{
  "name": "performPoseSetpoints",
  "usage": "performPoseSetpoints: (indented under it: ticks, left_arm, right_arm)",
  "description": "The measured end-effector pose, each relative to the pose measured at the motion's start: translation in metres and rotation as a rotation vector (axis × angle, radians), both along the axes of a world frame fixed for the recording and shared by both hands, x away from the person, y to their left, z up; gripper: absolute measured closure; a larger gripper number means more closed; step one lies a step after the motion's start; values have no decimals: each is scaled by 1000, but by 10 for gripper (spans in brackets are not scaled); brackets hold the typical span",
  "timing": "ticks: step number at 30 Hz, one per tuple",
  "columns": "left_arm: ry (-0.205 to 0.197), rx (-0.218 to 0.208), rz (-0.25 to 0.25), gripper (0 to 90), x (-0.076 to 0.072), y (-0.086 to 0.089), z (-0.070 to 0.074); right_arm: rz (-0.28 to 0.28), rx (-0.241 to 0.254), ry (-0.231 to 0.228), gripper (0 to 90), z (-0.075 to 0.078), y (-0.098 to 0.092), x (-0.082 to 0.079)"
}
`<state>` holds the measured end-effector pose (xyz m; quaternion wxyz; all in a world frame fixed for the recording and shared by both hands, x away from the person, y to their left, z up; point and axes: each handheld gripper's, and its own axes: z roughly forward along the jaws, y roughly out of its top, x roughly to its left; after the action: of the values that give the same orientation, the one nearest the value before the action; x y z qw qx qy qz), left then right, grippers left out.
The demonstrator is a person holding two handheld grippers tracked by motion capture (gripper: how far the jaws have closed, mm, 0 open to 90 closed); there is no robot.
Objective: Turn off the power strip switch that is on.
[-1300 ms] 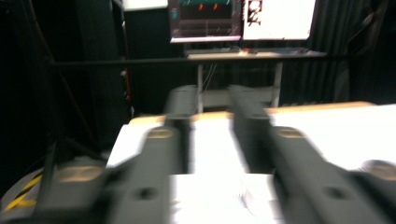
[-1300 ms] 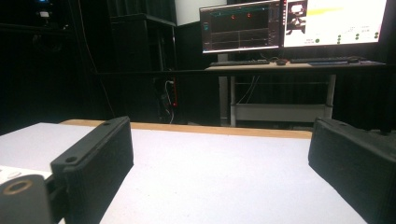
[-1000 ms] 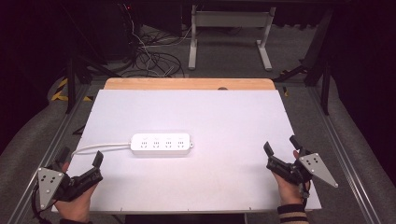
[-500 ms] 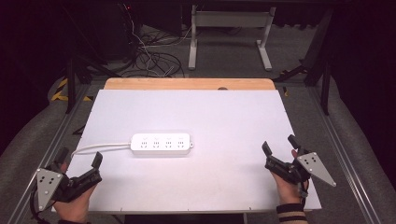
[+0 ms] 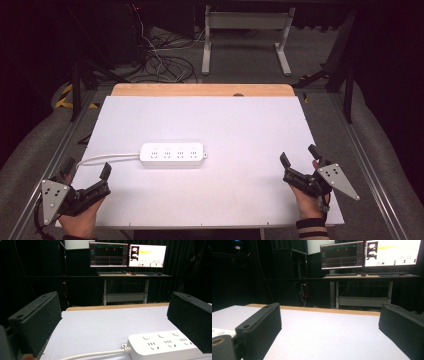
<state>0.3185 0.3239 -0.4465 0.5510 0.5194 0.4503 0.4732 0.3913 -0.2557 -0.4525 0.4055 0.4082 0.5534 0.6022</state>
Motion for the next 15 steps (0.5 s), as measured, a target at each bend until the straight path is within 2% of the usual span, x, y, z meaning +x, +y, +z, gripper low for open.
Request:
performPoseSetpoints:
  ticks: [7, 15]
  left_arm:
    - [9, 15, -18, 1, 2, -1, -3]
    - [20, 2, -9, 1, 4, 0, -4]
  right_arm:
    - [-8, 10, 2, 56, 0, -2, 0]
    - [-9, 10, 4, 61, 0, -3, 0]
